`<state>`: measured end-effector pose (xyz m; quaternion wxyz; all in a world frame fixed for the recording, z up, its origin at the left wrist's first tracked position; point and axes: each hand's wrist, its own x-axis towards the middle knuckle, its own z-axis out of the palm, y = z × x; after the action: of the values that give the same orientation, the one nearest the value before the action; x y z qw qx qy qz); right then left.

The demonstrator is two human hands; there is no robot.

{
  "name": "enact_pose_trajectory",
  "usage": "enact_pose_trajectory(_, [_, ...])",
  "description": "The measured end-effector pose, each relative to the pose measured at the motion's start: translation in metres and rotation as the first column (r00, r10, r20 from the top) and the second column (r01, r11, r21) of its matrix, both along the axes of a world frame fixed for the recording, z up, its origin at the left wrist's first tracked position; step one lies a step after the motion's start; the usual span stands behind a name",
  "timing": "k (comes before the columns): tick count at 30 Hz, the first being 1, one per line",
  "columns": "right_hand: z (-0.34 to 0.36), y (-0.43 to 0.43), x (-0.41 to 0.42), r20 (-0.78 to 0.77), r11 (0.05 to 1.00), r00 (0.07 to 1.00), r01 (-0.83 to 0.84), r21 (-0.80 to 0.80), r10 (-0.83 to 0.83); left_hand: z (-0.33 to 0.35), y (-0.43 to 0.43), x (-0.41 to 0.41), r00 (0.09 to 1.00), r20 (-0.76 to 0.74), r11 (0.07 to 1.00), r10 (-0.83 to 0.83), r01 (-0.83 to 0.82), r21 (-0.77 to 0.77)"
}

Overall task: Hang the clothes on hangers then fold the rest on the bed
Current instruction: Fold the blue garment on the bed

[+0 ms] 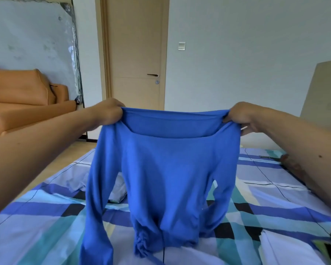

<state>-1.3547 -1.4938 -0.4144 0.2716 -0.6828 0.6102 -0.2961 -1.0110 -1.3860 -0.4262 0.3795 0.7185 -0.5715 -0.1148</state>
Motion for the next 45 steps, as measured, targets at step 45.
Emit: enact_pose_trajectory(45, [-0.065, -0.011, -0.010, -0.080, 0.997, 0.994, 0.074, -0.019, -0.075, -0.008, 0.014, -0.005, 0.708, 0.673, 0.971, -0.215, 0.229, 0.069])
